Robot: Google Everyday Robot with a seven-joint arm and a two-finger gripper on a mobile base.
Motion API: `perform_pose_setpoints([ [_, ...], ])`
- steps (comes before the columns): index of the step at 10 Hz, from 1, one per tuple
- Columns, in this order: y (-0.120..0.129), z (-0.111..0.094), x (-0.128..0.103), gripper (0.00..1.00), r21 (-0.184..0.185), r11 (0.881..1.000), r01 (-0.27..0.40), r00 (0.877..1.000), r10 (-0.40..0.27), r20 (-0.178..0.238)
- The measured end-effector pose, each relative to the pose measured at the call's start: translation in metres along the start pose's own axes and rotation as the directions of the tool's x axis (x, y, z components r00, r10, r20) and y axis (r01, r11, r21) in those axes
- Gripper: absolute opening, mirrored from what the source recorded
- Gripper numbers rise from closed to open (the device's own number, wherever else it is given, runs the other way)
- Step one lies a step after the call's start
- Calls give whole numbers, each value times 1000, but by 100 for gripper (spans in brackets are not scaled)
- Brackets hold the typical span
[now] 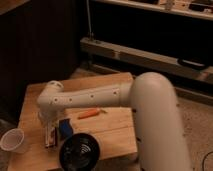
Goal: Place the eraser in the ceramic cup
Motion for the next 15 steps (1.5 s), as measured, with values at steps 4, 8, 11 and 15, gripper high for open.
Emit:
perform_pose_setpoints([
  [4, -31, -76, 29, 6, 111, 989, 95, 968, -66, -243],
  [8, -67, -112, 58, 6, 254, 917, 307, 854, -147, -499],
  [11, -72, -115, 63, 6, 272, 894, 358, 822, -163, -545],
  [15, -118, -146, 60, 6, 407, 788, 462, 825, -214, -523],
])
